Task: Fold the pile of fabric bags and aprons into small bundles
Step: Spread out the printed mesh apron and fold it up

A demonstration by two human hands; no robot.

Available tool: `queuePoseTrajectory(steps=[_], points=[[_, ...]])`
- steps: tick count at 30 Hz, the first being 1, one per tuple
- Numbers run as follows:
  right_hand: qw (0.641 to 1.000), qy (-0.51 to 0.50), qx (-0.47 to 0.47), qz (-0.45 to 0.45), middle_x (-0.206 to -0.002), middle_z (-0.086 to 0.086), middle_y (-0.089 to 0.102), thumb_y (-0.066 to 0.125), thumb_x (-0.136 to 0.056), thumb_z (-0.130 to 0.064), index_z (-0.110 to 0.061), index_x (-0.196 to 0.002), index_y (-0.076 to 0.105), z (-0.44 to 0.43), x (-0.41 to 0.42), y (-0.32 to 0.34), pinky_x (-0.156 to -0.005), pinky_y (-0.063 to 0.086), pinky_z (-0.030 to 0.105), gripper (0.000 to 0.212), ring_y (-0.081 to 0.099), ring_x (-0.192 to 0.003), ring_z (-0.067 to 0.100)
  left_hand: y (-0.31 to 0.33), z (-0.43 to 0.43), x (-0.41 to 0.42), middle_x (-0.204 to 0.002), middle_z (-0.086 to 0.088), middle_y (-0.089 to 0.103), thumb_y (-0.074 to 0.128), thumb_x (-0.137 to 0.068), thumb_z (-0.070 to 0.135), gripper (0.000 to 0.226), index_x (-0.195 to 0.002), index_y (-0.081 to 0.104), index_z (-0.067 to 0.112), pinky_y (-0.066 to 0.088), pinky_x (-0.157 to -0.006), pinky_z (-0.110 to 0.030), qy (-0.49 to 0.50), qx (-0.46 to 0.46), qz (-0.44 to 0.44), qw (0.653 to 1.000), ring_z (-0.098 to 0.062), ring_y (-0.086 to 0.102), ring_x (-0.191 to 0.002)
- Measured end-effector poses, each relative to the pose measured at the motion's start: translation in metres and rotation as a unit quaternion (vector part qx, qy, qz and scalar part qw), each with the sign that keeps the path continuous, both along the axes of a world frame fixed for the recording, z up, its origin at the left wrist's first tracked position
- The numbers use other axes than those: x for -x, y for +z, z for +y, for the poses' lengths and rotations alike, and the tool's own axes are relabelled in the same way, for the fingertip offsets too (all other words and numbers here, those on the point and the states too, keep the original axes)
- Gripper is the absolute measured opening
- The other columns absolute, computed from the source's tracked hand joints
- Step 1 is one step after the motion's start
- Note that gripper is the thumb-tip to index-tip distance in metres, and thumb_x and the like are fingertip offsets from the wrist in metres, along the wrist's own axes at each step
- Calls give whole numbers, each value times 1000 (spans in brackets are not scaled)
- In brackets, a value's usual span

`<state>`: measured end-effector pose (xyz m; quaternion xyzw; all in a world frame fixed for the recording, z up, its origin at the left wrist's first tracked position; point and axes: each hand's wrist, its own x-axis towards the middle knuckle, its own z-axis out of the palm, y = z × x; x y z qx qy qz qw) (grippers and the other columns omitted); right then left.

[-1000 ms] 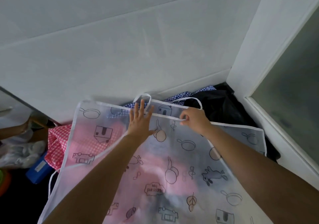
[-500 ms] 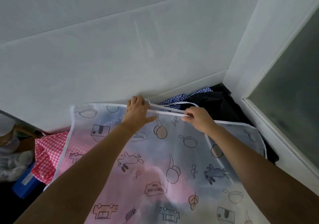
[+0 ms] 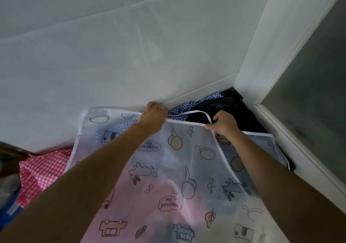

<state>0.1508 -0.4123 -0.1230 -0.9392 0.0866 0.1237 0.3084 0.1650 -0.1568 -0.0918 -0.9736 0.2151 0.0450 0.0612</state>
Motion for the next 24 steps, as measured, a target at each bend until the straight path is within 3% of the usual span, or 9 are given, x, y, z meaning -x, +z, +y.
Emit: queuePoseTrajectory(steps=[3, 6, 8, 11, 14, 17, 20, 22, 24], points=[[992, 62, 6, 110, -55, 1, 49, 83, -70, -31, -10, -58, 56, -7, 0, 14, -48, 31, 24, 36, 48, -53, 13, -6, 7, 4, -100, -2, 66, 47, -95, 15, 20, -108, 61, 16, 17, -103, -31, -10, 22, -29, 999, -25, 55, -105], [971, 103, 32, 212, -76, 4, 64, 84, -69, -33, -5, -88, 68, -6, 6, 29, -57, 41, 23, 37, 58, -68, 14, -10, 24, 10, -85, -8, 69, 59, -90, 12, 12, -91, 70, 10, 33, -97, -41, -16, 96, -62, 993, -32, 60, -90], [967, 117, 39, 223, -86, 5, 66, 84, -70, -29, -4, -101, 68, -4, 8, 41, -60, 43, 23, 43, 58, -73, 14, -4, 34, 15, -88, -11, 68, 61, -89, 13, 12, -91, 72, 9, 34, -96, -42, -10, 107, -56, 993, -34, 59, -93], [957, 194, 86, 195, -70, -2, 55, 81, -74, -26, -6, -93, 66, 7, 5, 85, -50, 34, 20, 33, 48, -61, 9, 20, 55, 29, -99, -13, 66, 59, -92, 17, 19, -104, 72, 10, 35, -93, -39, 9, 108, -36, 993, -33, 58, -101], [932, 287, 170, 142, -63, 0, 51, 78, -77, -28, -5, -85, 64, 30, -7, 141, -49, 31, 24, 27, 46, -56, 13, 47, 75, 38, -93, -14, 67, 64, -87, 12, 15, -98, 73, 8, 41, -85, -40, 42, 145, -90, 984, -36, 62, -91], [898, 331, 281, 71, -62, 3, 46, 79, -76, -23, -4, -69, 53, 71, -25, 168, -51, 31, 25, 33, 43, -56, 16, 67, 86, 47, -94, -16, 65, 62, -86, 4, 16, -98, 72, 4, 42, -78, -39, 97, 108, -127, 981, -36, 60, -88], [875, 328, 355, 7, -62, 4, 39, 78, -77, -17, -2, -65, 44, 107, -39, 168, -56, 35, 27, 39, 48, -67, 24, 73, 73, 65, -112, -21, 57, 61, -78, -9, 42, -118, 59, 1, 44, -84, -43, 167, 123, -203, 957, -39, 53, -101], [864, 330, 379, -23, -63, 4, 38, 78, -77, -17, -5, -73, 47, 126, -47, 169, -63, 38, 29, 33, 48, -73, 26, 64, 54, 91, -121, -20, 52, 65, -79, 2, 53, -129, 48, 3, 44, -92, -43, 165, 197, -233, 938, -37, 49, -109], [853, 339, 394, -42, -61, 4, 40, 79, -76, -19, -6, -66, 45, 141, -55, 170, -67, 39, 30, 38, 49, -68, 26, 43, 32, 131, -125, -16, 53, 61, -87, 22, 53, -134, 45, 6, 43, -96, -42, 151, 246, -188, 939, -33, 51, -113]])
